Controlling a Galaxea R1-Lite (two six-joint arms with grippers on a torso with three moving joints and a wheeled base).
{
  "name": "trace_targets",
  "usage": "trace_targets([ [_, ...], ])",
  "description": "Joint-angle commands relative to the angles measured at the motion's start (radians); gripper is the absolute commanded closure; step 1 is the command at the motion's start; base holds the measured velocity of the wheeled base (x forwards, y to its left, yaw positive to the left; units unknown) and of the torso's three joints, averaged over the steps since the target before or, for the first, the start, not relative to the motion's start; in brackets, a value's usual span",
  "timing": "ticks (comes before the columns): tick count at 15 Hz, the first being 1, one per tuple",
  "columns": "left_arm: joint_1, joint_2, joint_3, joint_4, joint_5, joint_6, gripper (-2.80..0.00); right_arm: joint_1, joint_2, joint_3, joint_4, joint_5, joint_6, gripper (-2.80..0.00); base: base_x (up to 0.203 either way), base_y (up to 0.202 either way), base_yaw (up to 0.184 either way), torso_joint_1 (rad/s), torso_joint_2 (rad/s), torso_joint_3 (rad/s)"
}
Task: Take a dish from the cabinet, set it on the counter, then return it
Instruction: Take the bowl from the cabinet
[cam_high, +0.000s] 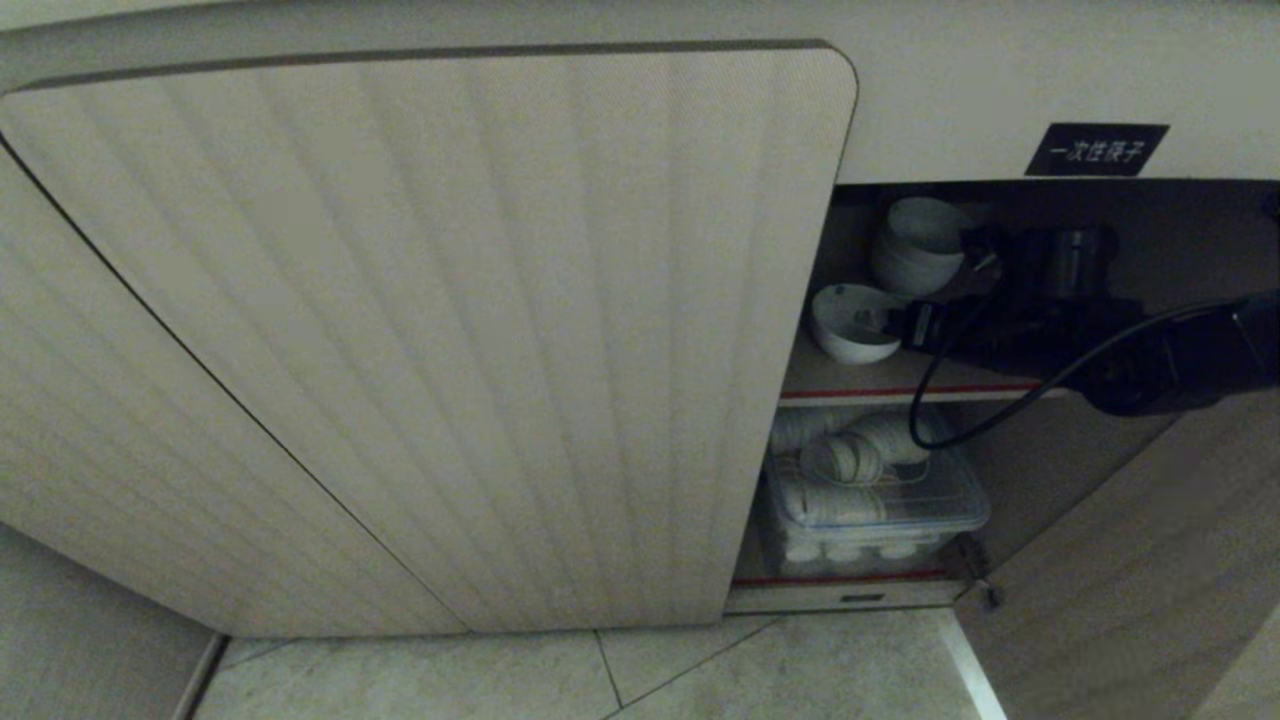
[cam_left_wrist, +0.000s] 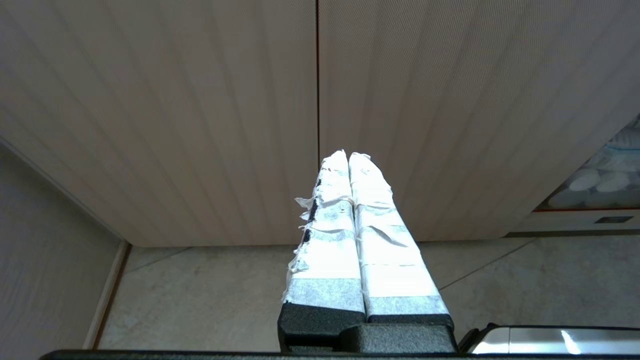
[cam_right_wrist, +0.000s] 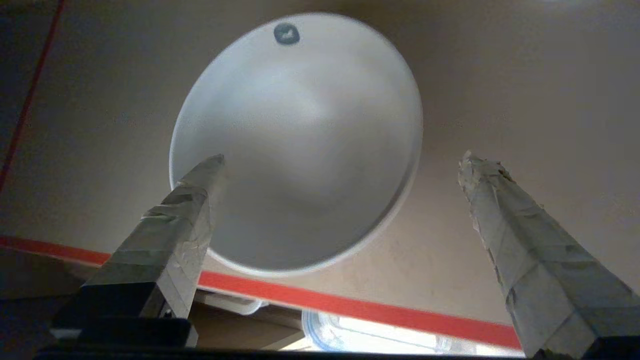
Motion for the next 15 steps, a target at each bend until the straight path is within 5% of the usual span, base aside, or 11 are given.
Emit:
trace_targets([
  [1,0.0,0.0,0.0,0.0,0.0,0.0,0.0,0.0,0.01,-0.016,0.007,0.002,0.001,-2.8,0.0,0.0,0.0,0.0,0.0,0.0],
  [15,0.0,0.0,0.0,0.0,0.0,0.0,0.0,-0.001,0.041,-0.159,0.208,0.0,0.0,-2.8,0.0,0.0,0.0,0.0,0.0,0.0],
])
